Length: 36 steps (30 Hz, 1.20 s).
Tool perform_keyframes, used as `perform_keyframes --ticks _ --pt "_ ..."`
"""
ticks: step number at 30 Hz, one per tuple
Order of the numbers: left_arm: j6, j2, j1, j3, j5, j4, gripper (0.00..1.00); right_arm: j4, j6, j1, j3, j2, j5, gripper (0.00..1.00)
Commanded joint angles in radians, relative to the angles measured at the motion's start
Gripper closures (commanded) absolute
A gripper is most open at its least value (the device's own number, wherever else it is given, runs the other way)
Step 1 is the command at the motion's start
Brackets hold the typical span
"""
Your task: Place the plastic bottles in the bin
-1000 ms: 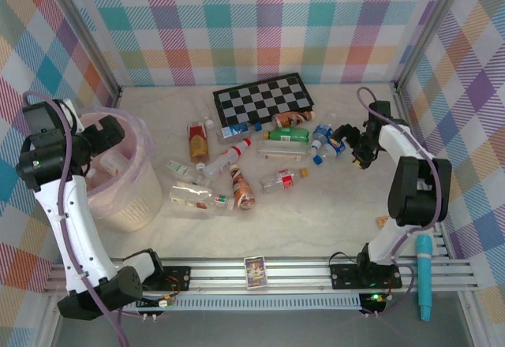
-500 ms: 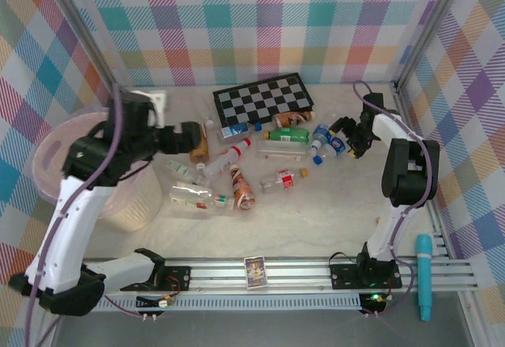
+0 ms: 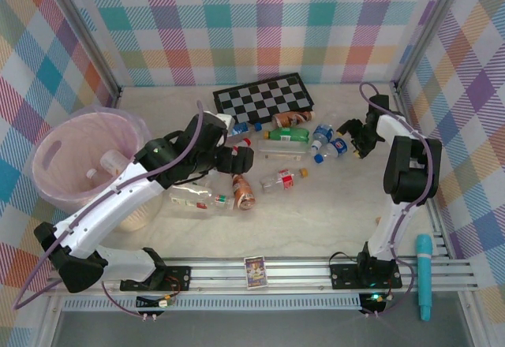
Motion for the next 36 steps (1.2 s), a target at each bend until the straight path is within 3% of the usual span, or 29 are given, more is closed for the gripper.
perform_keyframes --ticks 1,9,18,22,29,36 --pt "-0.028 -0.020 -0.003 -0.023 -0.014 0.048 0.01 0.030 0.023 -0.003 0.006 0.021 -0.006 0.22" --pt "-0.028 0.006 -0.003 -0.026 0.013 0.056 0.01 0.058 0.030 -0.013 -0.033 -0.018 -0.018 0.38" --pt "-0.019 0.005 -0.003 -0.044 0.064 0.095 0.00 -0.026 -0.070 -0.013 -0.097 -0.193 -0.025 0.43" --pt "-0.007 0.019 -0.004 -0.036 0.117 0.112 0.00 -0.002 -0.106 0.009 -0.182 -0.302 -0.109 0.45" --pt "-0.004 0.055 -0.003 -0.065 0.282 0.222 0.00 0.008 -0.191 0.209 -0.246 -0.485 -0.316 0.50" --pt "-0.030 0.119 -0.008 -0.078 0.352 0.271 0.00 0.150 -0.084 0.422 -0.274 -0.580 -0.451 0.49"
